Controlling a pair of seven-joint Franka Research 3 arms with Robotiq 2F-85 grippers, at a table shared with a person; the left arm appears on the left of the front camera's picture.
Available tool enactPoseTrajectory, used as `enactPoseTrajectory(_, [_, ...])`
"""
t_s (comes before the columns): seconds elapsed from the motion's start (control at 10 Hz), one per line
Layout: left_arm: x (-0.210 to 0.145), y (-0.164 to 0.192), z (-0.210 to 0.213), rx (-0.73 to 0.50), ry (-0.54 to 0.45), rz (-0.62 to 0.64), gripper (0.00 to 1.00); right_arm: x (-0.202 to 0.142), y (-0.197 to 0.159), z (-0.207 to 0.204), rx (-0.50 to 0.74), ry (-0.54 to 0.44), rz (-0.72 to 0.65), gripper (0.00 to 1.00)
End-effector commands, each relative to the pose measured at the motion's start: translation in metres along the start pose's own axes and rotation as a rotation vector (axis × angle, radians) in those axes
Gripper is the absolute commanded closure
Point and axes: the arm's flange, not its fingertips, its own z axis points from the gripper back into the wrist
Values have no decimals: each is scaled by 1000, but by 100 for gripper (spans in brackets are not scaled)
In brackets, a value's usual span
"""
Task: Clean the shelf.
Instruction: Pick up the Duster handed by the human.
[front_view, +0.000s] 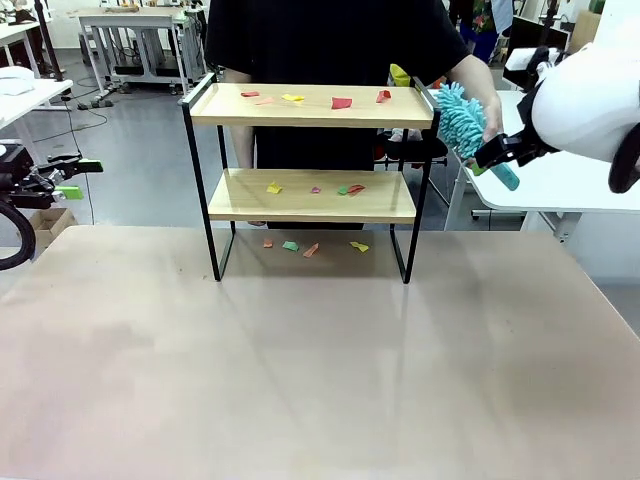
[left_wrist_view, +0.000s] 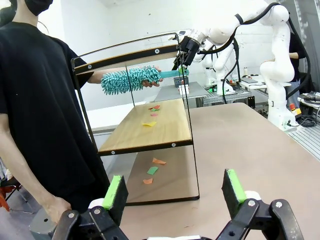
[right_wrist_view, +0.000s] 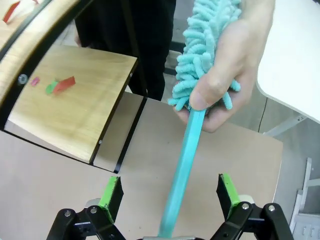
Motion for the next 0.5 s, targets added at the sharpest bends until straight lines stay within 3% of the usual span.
enactPoseTrajectory(0.0, [2,-1,0,-6,5,-13,0,0,3,-4,-32,10,-29,0])
enactPoseTrajectory(0.1, [2,-1,0,-6,5,-13,0,0,2,-4,-42,10,-31,0])
enactPoseTrajectory(0.2, [2,-1,0,-6,5,-13,0,-1,0,-3,-56,1,-18,12])
enactPoseTrajectory(0.3, [2,-1,0,-6,5,-13,0,-1,-1,-2,-57,6,-26,60])
enactPoseTrajectory(0.4, [2,-1,0,-6,5,-13,0,0,-3,-1,-68,12,-34,72])
